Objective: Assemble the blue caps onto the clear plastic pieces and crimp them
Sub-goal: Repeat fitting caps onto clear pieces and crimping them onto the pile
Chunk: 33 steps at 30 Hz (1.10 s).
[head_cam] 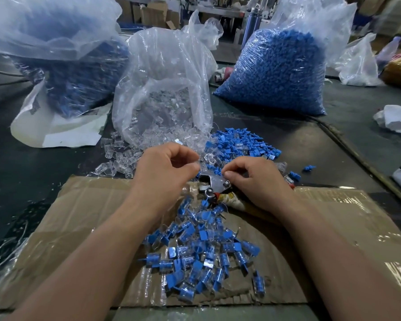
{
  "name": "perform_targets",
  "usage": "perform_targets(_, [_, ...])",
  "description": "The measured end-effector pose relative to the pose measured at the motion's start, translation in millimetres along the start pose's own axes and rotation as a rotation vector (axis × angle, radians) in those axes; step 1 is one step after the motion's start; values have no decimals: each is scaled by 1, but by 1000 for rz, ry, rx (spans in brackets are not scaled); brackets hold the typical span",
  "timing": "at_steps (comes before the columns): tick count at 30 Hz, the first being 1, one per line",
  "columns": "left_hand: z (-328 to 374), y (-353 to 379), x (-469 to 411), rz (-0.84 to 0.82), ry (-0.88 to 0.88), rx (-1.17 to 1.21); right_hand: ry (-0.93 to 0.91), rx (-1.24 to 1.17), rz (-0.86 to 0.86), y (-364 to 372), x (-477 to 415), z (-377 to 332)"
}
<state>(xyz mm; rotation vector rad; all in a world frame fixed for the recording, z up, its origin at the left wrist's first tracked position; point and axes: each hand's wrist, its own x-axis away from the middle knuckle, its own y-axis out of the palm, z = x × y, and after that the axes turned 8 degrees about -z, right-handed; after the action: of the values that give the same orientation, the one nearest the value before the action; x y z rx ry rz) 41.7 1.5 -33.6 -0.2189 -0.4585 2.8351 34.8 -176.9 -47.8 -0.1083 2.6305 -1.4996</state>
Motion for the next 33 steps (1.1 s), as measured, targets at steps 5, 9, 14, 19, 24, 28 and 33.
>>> perform_targets(5, [1,-1,1,1,-2,44,-13,-124,151,-2,5,-4])
perform_targets(9, [2,-5,1,-37,-67,209,-50,-418,333,-10,12,-13])
perform_targets(14, [5,-3,2,-105,-81,319,-168,-618,402,-8,22,-33])
perform_targets(19, [8,0,4,-149,-73,355,-227,-564,386,1,26,-43])
perform_targets(24, [11,1,6,-152,-39,373,-234,-465,402,4,25,-45])
perform_targets(28, [12,2,6,-195,-21,373,-245,-343,432,5,27,-45])
perform_targets(33, [9,2,6,-206,40,287,-238,-401,335,2,28,-47])
